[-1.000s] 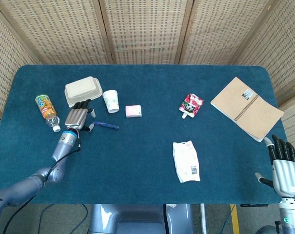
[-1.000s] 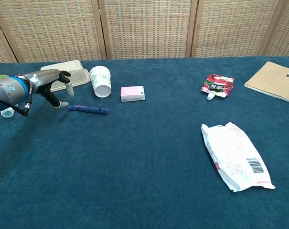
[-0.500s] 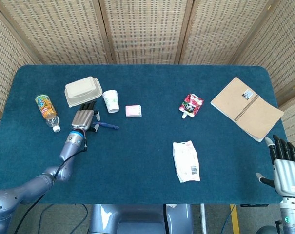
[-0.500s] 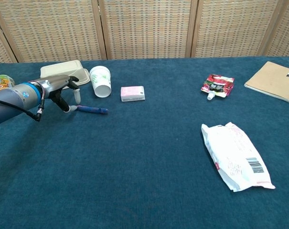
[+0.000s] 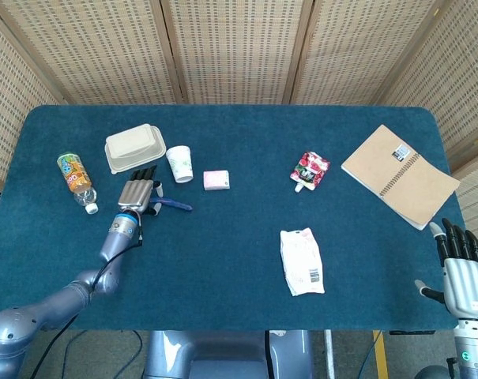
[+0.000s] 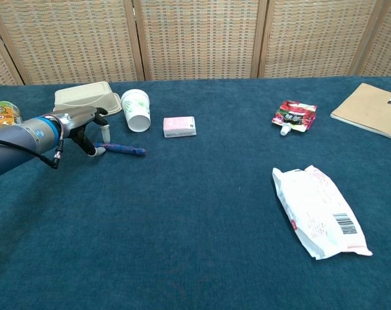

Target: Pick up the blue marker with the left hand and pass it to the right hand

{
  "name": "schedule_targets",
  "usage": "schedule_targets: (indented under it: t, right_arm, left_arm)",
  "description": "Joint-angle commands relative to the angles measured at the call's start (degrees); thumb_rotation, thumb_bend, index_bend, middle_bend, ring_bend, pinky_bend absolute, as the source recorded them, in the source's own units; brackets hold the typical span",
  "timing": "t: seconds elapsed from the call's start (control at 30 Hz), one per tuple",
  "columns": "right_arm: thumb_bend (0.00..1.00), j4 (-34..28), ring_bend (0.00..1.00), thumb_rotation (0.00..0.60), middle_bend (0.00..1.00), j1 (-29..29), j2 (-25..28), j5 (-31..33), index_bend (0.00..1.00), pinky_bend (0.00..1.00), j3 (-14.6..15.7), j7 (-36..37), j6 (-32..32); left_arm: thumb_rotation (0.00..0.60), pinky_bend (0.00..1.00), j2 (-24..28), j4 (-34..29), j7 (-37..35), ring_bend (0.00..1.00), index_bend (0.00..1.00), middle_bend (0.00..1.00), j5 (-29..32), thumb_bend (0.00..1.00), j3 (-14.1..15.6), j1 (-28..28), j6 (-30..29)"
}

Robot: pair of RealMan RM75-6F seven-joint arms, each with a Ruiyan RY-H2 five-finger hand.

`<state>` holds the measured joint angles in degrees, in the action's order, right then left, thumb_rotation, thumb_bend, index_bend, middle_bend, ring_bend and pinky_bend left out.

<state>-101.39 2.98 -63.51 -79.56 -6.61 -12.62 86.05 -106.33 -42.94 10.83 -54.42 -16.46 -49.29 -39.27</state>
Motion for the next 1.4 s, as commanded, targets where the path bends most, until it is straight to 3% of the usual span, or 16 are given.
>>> schedule_targets:
  t: [0.03,0.5,0.77,0.97,1.13,1.33,1.4]
  right_arm:
    - [0.0,-0.03,0.0,0.6,0.0,0.02,0.03,0.02,0.0,0.0,0.03,0.07,-0.06]
    - [0.0,-0.34,0.0,0.6,0.0,0.04,0.41,-0.2,0.0,0.0,0.37,0.56,-0.2]
    - [0.0,-0.57,0.0,0.6,0.0,-0.05,0.6,-0.46,0.0,0.0,0.67,0.68,-0.16]
    - [0.0,-0.95,0.0,0.6,0.0,0.08,0.58,-0.92,0.0,0.0,1.03,0.8,-0.52]
    - [0.0,-1.25,0.0,0.6,0.0,1.08,0.92,-2.1,0.0,0.0,1.23,2.28,-2.03]
    - [0.0,-1.09,0.0,0.6,0.0,4.8,1.77,-5.41,0.02,0.0,0.34,10.34,-6.18]
    - [0.0,-1.35,0.0,0.6,0.0,5.63,2.51,-5.91,0.05,0.0,0.27,12.06,-7.42]
  left_arm:
    - [0.6,0.0,-0.26,0.37,-0.29,0.0,0.53,0.0,-0.23,0.42,-0.05,-0.02,-0.08]
    - [0.6,0.0,-0.33,-0.24,-1.31,0.0,0.59,0.0,-1.51,0.44,-0.46,0.73,-2.29]
    - [0.6,0.0,4.12,-7.75,-5.9,0.0,0.71,0.0,-3.98,0.46,-0.93,3.52,-5.95]
    - [0.6,0.0,9.64,-17.42,-14.97,0.0,0.74,0.0,-8.0,0.48,-1.05,7.18,-9.11]
    - [0.6,0.0,13.86,-26.1,-28.16,0.0,0.75,0.0,-11.73,0.5,-1.9,9.43,-8.7]
    - [0.6,0.0,15.59,-32.95,-42.38,0.0,0.76,0.0,-16.66,0.49,-1.94,10.88,-8.71]
    - [0.6,0.0,15.61,-33.37,-44.18,0.0,0.76,0.0,-17.61,0.49,-1.68,10.89,-8.69]
